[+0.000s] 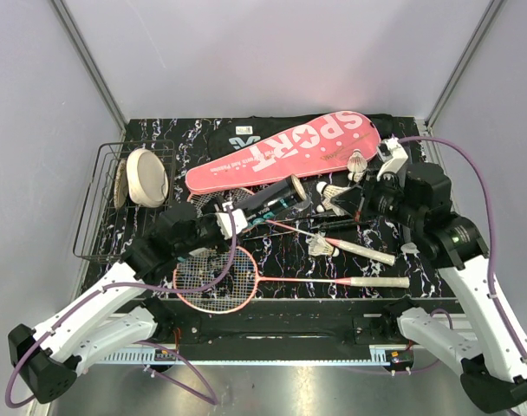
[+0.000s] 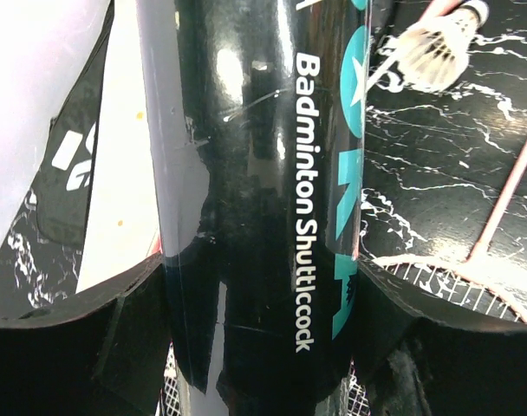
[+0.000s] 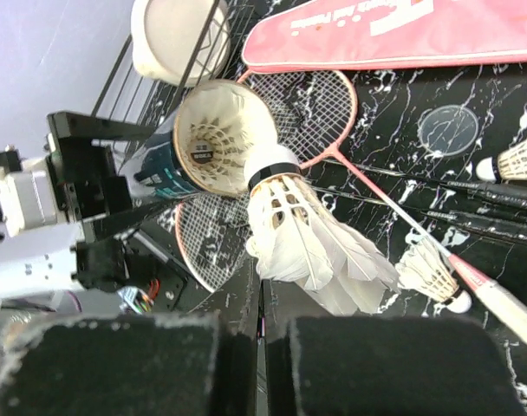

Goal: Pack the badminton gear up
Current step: Pick up the shuttlecock at the center of the board, then place the shuttlecock at the shuttle tube.

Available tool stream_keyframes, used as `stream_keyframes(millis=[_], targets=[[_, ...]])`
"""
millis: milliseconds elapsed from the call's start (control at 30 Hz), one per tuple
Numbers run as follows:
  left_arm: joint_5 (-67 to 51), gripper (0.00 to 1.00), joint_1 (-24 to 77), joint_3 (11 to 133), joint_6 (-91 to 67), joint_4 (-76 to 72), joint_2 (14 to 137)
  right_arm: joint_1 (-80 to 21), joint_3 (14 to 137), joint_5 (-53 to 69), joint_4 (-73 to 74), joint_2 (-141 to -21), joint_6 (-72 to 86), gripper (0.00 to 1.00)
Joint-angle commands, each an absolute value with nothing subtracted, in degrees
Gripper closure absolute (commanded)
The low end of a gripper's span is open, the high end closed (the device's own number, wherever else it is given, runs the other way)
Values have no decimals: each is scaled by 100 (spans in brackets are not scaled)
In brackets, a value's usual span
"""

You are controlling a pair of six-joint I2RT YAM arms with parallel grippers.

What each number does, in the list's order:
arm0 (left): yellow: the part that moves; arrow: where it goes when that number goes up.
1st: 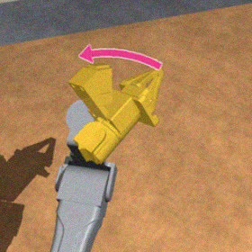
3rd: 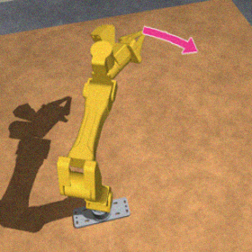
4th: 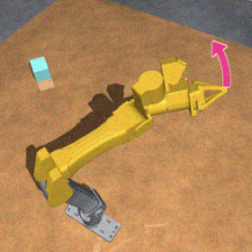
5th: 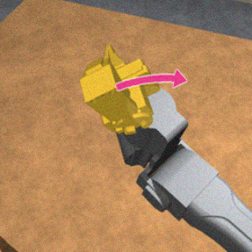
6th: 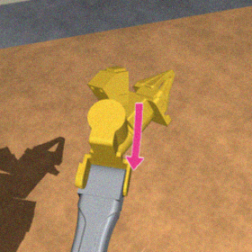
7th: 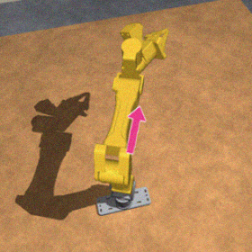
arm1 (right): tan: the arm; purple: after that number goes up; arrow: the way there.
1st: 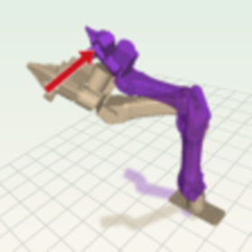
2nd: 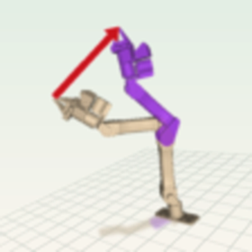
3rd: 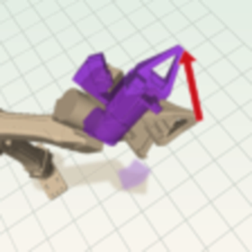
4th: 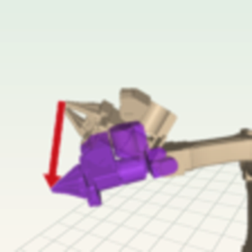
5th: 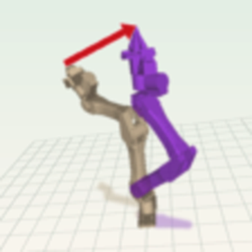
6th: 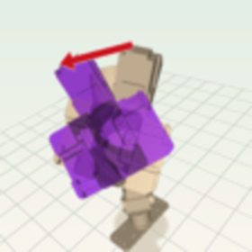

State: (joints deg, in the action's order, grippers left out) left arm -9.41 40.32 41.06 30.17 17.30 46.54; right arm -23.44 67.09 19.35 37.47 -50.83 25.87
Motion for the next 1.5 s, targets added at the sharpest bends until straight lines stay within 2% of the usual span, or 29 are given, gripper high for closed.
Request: stream_keyframes(millis=[0, 467, 567, 600, 733, 967, 1067, 1233, 1300, 1367, 1400, 1467], targets=[[-1854, 100, 4061, 3999, 3489, 1240, 4430, -2329, 7188, 2671, 4736, -5167, 1408, 100], [-2777, 100, 4096, 4113, 3533, 1529, 4561, -2338, 7198, 4728, 4430, -5704, 1353, 99], [-2777, 100, 4122, 4122, 3542, 1599, 4597, -2338, 7189, 5114, 4053, -5801, 1791, 70], [-2769, 100, 4131, 4122, 3551, 1608, 4605, -2329, 7163, 5167, 3869, -5827, 1897, 56], [-2733, 100, 4140, 4157, 3516, 1582, 4588, -2338, 6979, 5203, 3350, -5836, 2381, 38], [-2593, 100, 4157, 4104, 3340, 1240, 4491, -2767, 6346, 4641, 2198, -5967, 3531, 33], [-2549, 100, 4148, 4043, 3314, 1134, 4430, -3128, 5934, 4439, 1148, -6055, 4215, 32], [-2444, 100, 4157, 4043, 3287, 1142, 4447, -3647, 5828, 4000, 573, -6354, 4762, 26], [-2373, 100, 4157, 4043, 3305, 1178, 4439, -3647, 5774, 3956, 465, -6337, 4878, 20], [-2164, 100, 4149, 4026, 3296, 1187, 4421, -3656, 6001, 3438, 1164, -6179, 4433, 14], [-2066, 100, 4148, 4034, 3244, 1160, 4421, -3639, 6046, 3236, 1326, -6092, 4325, 5], [-1507, 100, 4157, 4008, 3077, 986, 4465, -3551, 6248, 2744, 1825, -5907, 4062, 0]])
